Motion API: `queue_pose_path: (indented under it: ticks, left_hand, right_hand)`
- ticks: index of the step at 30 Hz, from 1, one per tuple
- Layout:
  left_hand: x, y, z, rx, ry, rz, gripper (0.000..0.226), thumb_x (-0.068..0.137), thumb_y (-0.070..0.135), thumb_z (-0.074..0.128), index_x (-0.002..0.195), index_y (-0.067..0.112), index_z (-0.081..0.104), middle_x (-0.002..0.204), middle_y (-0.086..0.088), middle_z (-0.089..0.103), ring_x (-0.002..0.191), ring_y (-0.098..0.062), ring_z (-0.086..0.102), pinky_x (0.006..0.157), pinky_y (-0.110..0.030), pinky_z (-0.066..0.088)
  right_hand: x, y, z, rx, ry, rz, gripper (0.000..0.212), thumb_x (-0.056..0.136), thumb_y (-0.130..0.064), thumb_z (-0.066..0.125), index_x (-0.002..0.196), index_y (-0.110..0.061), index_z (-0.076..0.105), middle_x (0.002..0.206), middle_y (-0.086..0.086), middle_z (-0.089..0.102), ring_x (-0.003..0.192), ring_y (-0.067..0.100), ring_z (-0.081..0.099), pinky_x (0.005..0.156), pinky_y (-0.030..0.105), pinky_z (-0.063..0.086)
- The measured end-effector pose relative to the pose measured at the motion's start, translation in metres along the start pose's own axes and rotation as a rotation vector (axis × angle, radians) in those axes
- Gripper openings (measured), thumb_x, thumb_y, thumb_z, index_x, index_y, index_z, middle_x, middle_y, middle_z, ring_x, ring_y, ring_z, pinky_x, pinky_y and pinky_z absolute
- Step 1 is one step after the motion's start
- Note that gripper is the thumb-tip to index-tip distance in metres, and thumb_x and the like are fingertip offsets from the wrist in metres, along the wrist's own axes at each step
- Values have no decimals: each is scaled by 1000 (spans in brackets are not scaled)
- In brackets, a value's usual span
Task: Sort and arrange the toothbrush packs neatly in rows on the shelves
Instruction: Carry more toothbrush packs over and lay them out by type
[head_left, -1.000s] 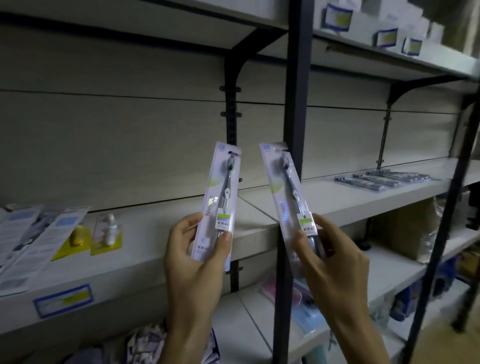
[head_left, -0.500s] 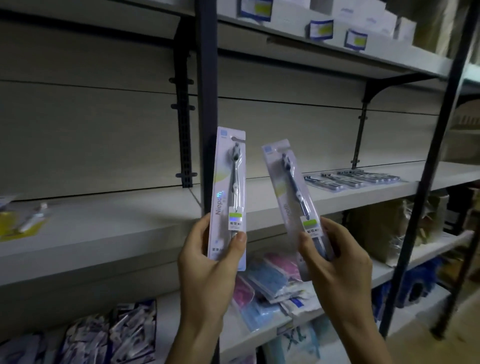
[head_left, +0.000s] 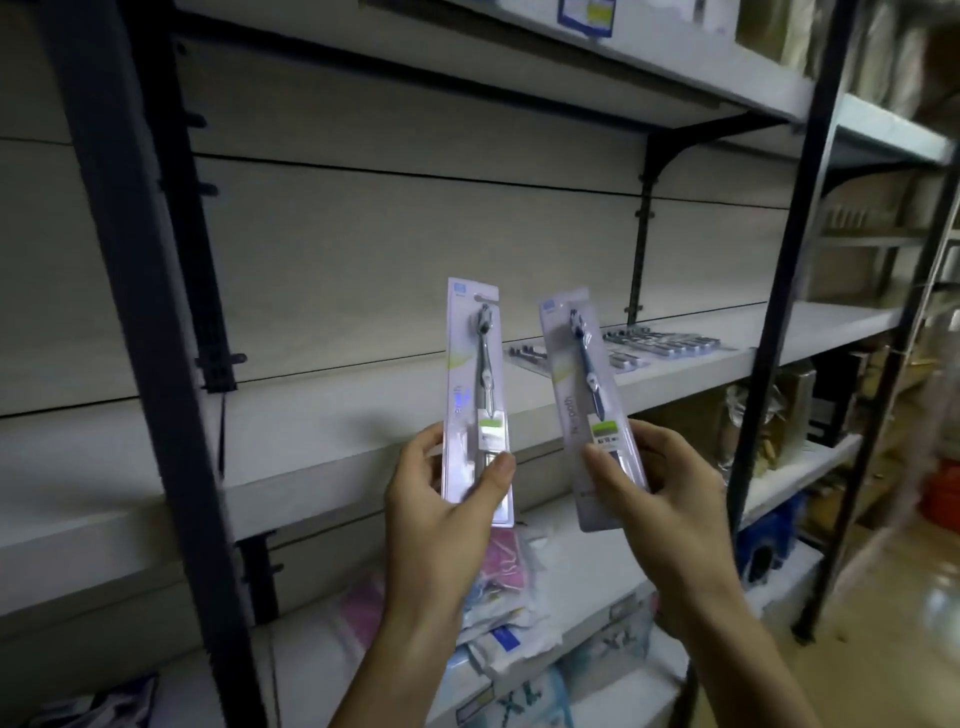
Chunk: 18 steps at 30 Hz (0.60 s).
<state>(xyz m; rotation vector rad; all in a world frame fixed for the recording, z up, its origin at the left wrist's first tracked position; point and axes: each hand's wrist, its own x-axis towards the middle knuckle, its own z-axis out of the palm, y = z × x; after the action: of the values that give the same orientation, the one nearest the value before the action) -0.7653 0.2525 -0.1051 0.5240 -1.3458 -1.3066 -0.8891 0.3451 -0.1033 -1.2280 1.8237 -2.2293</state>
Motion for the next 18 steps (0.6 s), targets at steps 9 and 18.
queue_pose_path:
  ticks: [9, 18]
  left_hand:
    - [81, -46, 86, -30, 17, -13, 43, 73, 10, 78, 112, 16, 61, 98, 2, 72, 84, -12, 69, 73, -29, 54]
    - [127, -89, 171, -14, -29, -31, 40, 75, 9, 77, 111, 15, 61, 96, 4, 72, 81, -7, 69, 67, -16, 53]
  right_hand:
    - [114, 60, -26, -43, -19, 70, 29, 78, -18, 76, 103, -24, 63, 85, -2, 72, 72, 10, 69, 55, 22, 53]
    - [190, 117, -77, -127, 5, 141, 30, 77, -23, 76, 105, -23, 65, 83, -1, 72, 73, 14, 70, 59, 36, 59]
